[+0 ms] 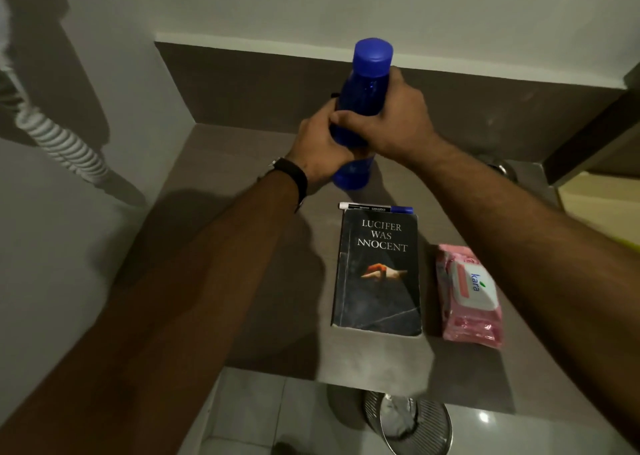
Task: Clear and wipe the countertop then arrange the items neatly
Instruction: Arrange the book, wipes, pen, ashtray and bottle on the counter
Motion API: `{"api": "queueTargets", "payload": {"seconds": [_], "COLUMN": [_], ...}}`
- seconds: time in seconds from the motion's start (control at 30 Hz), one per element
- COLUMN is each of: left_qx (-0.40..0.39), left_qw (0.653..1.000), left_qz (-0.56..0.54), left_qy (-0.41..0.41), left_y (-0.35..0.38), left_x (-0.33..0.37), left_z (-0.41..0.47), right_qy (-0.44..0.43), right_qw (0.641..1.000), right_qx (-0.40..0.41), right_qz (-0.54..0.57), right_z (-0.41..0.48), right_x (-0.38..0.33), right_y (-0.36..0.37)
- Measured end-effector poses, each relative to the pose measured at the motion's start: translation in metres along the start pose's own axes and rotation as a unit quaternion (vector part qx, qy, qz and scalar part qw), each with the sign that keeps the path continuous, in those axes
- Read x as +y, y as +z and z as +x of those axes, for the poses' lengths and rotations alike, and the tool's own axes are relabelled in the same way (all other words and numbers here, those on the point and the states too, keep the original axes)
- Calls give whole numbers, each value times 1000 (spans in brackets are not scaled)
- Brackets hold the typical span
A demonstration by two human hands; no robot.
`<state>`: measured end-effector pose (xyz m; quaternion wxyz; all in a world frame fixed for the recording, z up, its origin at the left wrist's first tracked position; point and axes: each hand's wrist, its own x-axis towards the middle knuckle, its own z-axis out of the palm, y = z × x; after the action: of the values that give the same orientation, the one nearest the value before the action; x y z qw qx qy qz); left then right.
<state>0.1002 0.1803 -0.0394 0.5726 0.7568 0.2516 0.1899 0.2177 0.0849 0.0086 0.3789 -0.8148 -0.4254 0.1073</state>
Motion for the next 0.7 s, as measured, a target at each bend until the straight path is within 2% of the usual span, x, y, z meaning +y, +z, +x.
{"api": "queueTargets", "payload": {"seconds": [0.27, 0.43, 0.7], "left_qx": [-77, -50, 44], "left_qw": [992, 998, 997], "left_qz": [101, 43, 61], "left_qy": [-1, -13, -20], "left_y": [14, 5, -33], "left_x": [9, -14, -24], "left_z": [11, -7, -26], "right_qy": [14, -5, -50], "right_qw": [1000, 1000, 998], "right_qx": [-10, 4, -37], "right_qz": [-22, -23, 10], "right_z": [-6, -8, -8], "right_x": [19, 19, -21], "right_y": [-24, -18, 33]}}
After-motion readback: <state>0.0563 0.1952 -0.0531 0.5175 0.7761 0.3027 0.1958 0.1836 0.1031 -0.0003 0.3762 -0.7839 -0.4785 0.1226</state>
